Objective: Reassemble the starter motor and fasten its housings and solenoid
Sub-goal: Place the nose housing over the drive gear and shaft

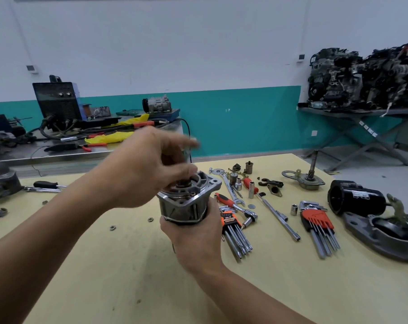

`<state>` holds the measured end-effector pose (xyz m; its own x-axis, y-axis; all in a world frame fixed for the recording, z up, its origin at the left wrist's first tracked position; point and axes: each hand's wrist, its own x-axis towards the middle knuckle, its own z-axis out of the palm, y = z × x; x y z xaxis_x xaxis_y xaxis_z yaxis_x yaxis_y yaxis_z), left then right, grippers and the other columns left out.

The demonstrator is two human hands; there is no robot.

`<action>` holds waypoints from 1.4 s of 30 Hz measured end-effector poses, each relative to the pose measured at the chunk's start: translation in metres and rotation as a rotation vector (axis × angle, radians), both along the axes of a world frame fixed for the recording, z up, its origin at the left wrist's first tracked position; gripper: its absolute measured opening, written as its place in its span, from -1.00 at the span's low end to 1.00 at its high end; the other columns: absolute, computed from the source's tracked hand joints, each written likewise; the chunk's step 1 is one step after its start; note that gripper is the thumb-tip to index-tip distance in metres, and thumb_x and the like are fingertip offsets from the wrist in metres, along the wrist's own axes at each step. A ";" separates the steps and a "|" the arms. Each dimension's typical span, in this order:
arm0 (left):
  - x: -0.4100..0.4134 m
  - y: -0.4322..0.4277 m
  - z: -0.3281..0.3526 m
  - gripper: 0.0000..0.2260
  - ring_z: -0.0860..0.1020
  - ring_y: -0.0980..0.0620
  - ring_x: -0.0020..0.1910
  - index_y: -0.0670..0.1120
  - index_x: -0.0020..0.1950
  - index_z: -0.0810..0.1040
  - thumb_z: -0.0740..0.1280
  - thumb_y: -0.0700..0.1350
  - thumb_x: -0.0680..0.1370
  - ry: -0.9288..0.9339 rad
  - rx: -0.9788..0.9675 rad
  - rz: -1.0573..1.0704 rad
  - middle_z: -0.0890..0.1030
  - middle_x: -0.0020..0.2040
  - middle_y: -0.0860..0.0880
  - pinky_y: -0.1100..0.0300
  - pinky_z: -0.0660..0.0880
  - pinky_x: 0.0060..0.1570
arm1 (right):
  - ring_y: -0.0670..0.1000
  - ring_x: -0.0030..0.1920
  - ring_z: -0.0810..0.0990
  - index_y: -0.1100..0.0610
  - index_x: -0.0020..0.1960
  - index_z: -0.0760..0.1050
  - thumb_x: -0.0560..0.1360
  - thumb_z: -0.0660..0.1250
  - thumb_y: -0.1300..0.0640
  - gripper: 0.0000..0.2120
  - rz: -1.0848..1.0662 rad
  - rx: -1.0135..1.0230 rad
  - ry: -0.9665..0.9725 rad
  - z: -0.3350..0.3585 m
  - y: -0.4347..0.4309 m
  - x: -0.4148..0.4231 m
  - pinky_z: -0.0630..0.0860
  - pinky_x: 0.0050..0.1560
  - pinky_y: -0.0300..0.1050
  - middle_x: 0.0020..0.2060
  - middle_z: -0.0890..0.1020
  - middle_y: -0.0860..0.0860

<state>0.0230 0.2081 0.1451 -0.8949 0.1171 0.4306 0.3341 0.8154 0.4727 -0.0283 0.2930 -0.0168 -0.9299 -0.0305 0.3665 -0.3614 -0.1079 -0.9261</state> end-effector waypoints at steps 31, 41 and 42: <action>-0.066 -0.027 -0.002 -0.87 0.69 0.21 -0.03 0.08 0.04 0.70 0.41 -0.09 0.54 -0.189 0.120 -0.226 0.74 -0.08 0.14 0.40 0.56 -0.12 | 0.04 -0.31 0.57 -0.15 0.24 0.48 0.16 0.61 0.11 -0.31 0.249 -0.112 0.021 -0.013 0.007 -0.013 0.49 -0.24 -0.16 -0.10 0.70 0.06; -0.070 -0.021 -0.009 -0.85 0.70 0.17 -0.03 0.13 0.00 0.70 0.40 -0.12 0.55 -0.168 0.144 -0.267 0.74 -0.10 0.13 0.30 0.61 0.00 | -0.19 0.04 0.66 -0.40 0.14 0.47 0.18 0.59 0.17 -0.30 0.198 -0.056 0.182 -0.006 0.017 -0.008 0.58 -0.07 -0.36 0.05 0.68 -0.24; -0.071 -0.020 -0.011 -0.85 0.70 0.17 -0.04 0.12 -0.01 0.70 0.40 -0.13 0.55 -0.174 0.144 -0.269 0.74 -0.10 0.13 0.29 0.61 0.00 | -0.18 0.05 0.66 -0.40 0.14 0.47 0.18 0.59 0.18 -0.30 0.199 -0.055 0.187 -0.007 0.017 -0.009 0.58 -0.06 -0.35 0.06 0.67 -0.24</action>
<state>-0.0478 0.1880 0.1345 -0.9018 0.3077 0.3034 0.4321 0.6302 0.6452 -0.0371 0.3095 -0.0234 -0.8236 -0.1806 0.5377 -0.4925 -0.2425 -0.8358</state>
